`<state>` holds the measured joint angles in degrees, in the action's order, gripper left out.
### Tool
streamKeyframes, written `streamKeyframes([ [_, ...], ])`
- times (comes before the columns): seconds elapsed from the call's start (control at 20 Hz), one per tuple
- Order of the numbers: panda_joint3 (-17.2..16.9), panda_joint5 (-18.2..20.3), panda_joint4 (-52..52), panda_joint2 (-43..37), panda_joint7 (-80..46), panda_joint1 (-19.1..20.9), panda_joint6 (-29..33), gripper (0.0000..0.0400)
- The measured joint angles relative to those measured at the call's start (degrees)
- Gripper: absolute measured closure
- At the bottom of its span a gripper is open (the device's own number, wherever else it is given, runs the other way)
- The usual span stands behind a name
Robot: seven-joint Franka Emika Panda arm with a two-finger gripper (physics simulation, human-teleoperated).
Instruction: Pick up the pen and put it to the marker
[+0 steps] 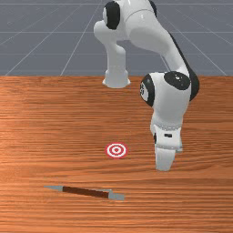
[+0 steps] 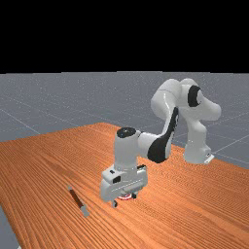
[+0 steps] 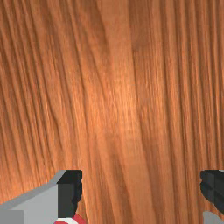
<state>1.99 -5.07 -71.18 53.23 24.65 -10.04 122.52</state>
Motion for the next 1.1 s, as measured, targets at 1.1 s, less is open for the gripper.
streamKeyframes([
  [1.1,-0.1,-0.3,13.3,8.3,18.7,11.3,-4.6,0.0000],
])
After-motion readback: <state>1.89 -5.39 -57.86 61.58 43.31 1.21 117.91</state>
